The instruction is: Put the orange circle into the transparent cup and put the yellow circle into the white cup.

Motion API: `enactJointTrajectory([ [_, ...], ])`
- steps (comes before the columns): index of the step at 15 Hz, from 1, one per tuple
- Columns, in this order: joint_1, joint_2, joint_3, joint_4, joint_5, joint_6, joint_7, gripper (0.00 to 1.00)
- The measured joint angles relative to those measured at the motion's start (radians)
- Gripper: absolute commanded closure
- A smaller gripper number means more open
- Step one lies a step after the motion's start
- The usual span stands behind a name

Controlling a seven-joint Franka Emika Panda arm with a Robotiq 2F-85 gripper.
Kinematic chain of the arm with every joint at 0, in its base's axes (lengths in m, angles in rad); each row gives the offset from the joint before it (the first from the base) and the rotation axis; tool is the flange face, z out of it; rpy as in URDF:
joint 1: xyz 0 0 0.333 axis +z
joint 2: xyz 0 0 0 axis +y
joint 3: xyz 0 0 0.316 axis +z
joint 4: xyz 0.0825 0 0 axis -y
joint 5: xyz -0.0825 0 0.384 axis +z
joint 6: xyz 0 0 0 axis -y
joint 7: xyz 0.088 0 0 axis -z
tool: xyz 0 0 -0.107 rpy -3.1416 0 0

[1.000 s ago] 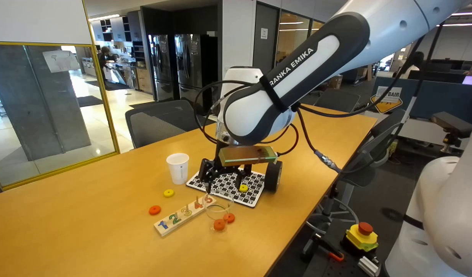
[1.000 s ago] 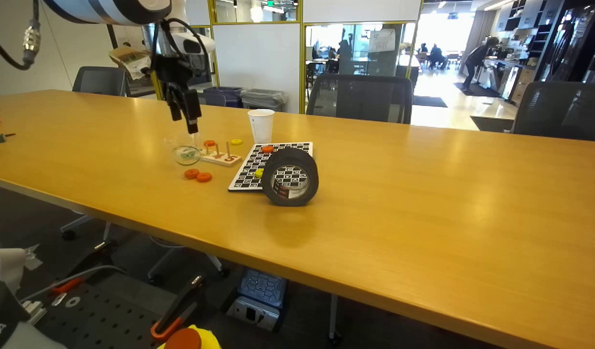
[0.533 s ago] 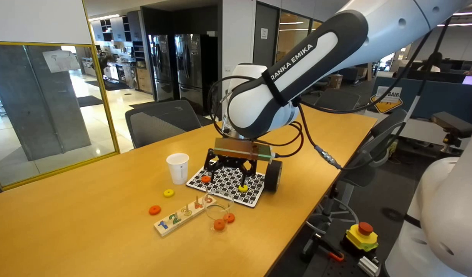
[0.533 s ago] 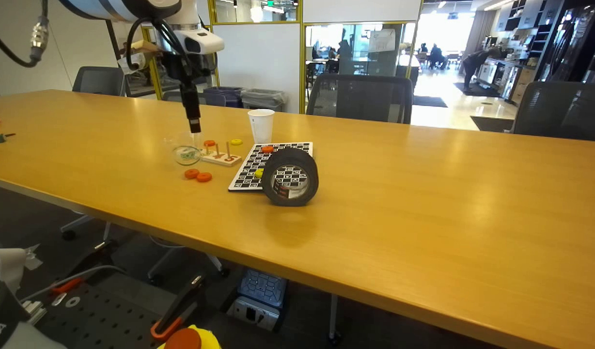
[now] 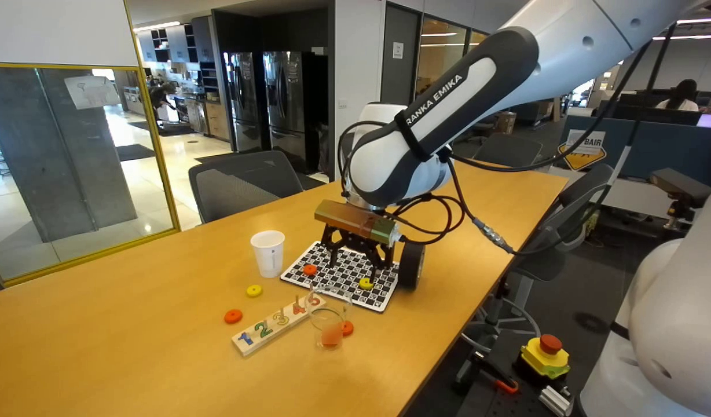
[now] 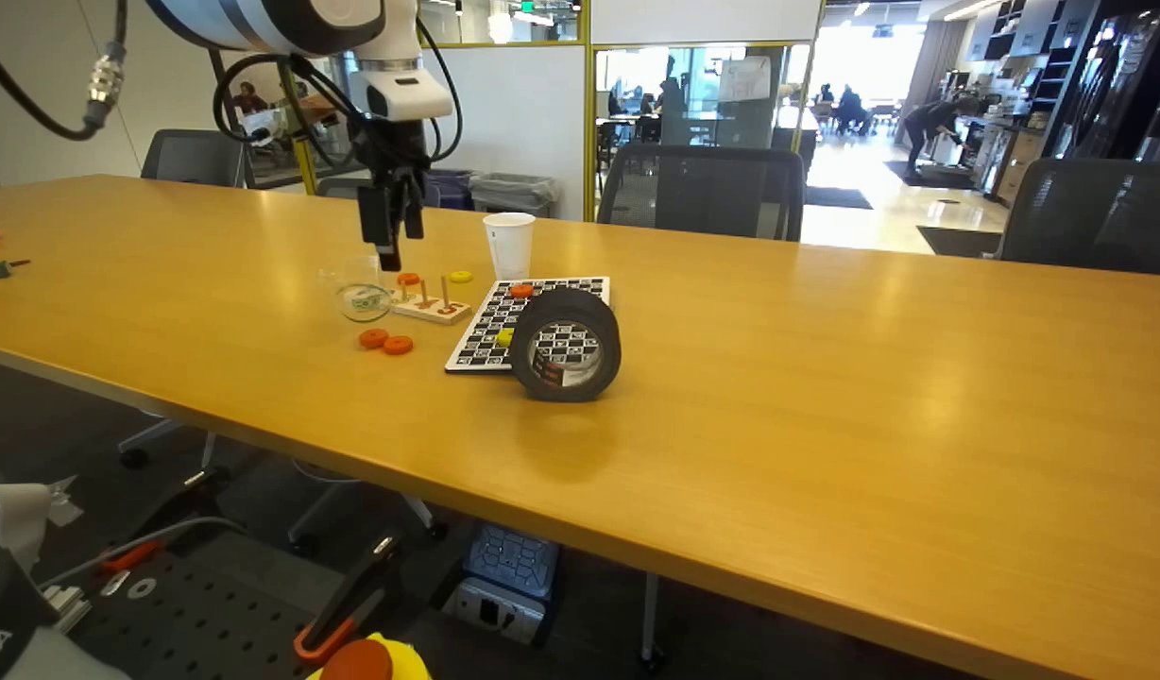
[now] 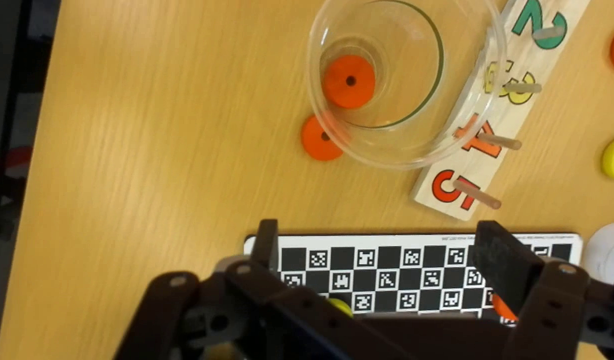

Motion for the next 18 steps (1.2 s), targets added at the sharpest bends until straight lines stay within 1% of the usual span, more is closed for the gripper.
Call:
enactJointTrajectory([
  [5,-0.003,0.074,0.002,0.006,-0.041,0.011,0.301,0.0],
  [8,0.004,0.129,0.001,0.016,-0.044,0.011,0.405,0.0],
  [10,0.011,0.165,-0.001,0.027,-0.037,0.011,0.426,0.0],
  [14,0.026,0.227,-0.009,0.051,0.01,0.021,0.413,0.0],
  [18,0.029,0.268,-0.012,0.064,0.121,0.048,0.318,0.0],
])
